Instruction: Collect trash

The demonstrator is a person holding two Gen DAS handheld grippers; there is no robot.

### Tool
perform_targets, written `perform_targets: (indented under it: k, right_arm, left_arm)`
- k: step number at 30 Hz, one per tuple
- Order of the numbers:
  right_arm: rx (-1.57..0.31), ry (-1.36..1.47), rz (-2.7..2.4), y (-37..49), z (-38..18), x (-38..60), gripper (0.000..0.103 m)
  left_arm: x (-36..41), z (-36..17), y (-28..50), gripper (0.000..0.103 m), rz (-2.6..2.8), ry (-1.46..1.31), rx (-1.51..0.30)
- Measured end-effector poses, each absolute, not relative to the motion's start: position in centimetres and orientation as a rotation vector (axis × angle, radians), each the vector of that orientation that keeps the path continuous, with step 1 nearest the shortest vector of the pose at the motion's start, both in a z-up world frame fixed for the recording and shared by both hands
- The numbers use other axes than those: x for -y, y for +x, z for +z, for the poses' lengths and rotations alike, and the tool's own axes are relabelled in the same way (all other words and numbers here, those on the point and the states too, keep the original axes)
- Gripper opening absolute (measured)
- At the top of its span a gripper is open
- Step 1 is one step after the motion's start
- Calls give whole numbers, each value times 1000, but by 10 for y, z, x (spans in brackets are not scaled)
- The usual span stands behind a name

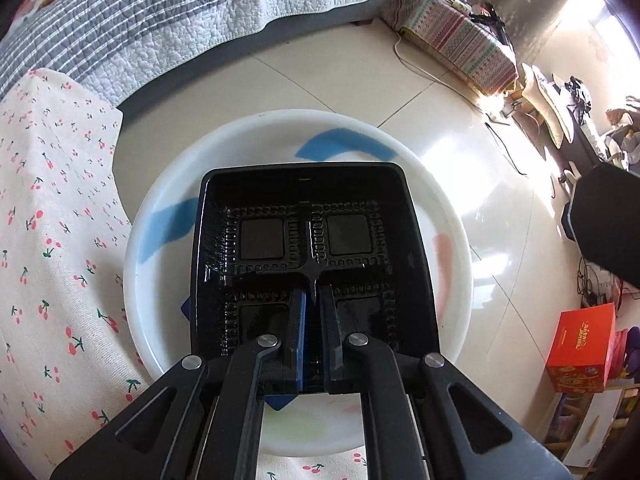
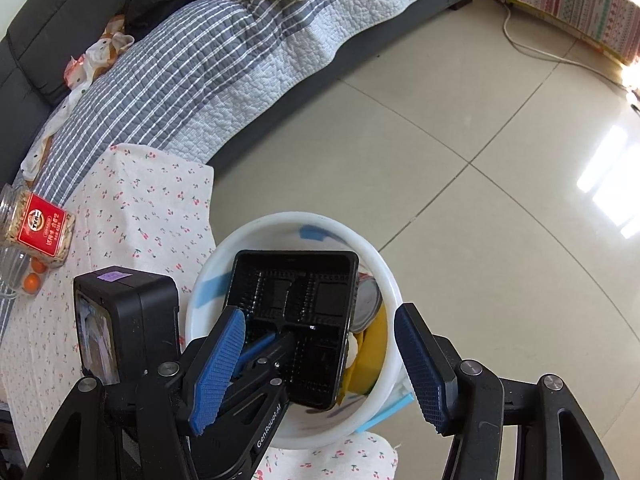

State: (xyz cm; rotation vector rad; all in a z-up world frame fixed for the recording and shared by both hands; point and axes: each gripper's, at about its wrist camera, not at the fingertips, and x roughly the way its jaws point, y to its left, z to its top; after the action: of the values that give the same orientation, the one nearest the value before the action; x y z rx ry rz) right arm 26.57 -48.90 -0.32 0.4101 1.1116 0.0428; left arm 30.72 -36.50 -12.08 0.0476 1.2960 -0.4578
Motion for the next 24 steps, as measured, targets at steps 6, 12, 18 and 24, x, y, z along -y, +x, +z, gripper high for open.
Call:
perform_targets:
  k: [6,12,18,24]
  right_arm:
    - [-1091,433,45,262,2,490,67]
    - [-1075,461,39,257,9,490,68]
    - [-1043,419,82,244,29,473,69]
    - [-967,322,133,211,64,445,73]
  left_arm:
    - [343,-83,300,42,-435,-4,-1205]
    - [308,-53,288,44,-352,-53,-1178]
    - [280,-15,257,45,-316,-53,-1128]
    - [253,20,211,56,-292,-4,-1068]
